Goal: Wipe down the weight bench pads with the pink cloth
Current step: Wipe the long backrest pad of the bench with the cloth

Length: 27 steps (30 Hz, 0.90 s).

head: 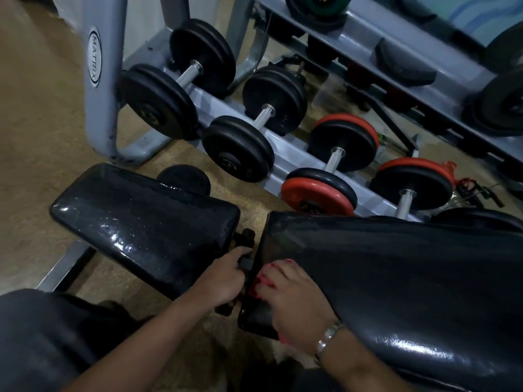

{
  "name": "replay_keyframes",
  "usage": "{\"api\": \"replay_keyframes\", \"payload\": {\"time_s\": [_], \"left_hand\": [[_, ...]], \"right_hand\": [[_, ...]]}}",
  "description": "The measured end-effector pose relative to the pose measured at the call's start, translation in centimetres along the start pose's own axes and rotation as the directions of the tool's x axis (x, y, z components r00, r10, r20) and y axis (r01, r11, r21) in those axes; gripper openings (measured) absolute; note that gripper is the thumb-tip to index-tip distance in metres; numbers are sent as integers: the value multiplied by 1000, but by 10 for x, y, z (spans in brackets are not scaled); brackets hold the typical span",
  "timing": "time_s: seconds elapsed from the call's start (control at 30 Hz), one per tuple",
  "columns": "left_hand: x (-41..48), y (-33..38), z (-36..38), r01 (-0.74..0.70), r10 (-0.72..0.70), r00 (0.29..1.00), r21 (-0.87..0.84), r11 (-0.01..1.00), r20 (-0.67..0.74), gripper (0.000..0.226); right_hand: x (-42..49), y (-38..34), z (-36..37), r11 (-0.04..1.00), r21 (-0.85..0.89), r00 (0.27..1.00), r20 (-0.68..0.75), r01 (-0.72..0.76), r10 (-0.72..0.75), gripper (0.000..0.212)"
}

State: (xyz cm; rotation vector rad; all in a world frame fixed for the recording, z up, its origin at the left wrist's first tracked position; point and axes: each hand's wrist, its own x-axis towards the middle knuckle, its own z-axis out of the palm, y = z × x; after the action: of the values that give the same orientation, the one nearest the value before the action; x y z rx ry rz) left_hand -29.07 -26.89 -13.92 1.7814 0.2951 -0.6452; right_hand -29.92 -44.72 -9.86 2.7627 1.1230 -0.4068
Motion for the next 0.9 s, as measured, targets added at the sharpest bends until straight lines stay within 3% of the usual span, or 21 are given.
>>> {"api": "replay_keyframes", "payload": {"time_s": [0.07, 0.2, 0.3, 0.4, 0.57, 0.7, 0.77, 0.9], "left_hand": [[3, -1, 0, -3, 3, 1000, 15, 1000, -12, 65], [4, 0, -2, 6, -6, 1000, 8, 1000, -16, 60], [5, 1, -3, -6, 6, 1000, 1, 1000, -6, 59], [6, -2, -1, -15, 15, 1000, -20, 1000, -8, 58], [7, -2, 2, -33, 31, 999, -63, 997, -35, 57], [8, -2, 3, 0, -1, 1000, -132, 991, -10, 59], [8, -2, 3, -8, 7, 1000, -138, 990, -12, 56], [10, -2, 2, 0, -1, 1000, -154, 988, -10, 55]], "right_hand": [[1, -15, 7, 1000, -13, 1000, -2, 28, -28, 48], [-5, -1, 4, 952, 115, 956, 47, 284, -291, 32], [3, 21, 0, 991, 59, 993, -13, 117, -116, 26], [11, 7, 4, 996, -7, 996, -37, -87, 86, 43], [1, 12, 5, 987, 26, 987, -38, 157, -156, 28], [17, 34, -6, 991, 14, 979, -155, -132, 133, 53], [28, 26, -5, 977, -11, 968, -137, -214, 211, 57], [29, 22, -1, 1000, 5, 998, -67, -6, 6, 51]]}}
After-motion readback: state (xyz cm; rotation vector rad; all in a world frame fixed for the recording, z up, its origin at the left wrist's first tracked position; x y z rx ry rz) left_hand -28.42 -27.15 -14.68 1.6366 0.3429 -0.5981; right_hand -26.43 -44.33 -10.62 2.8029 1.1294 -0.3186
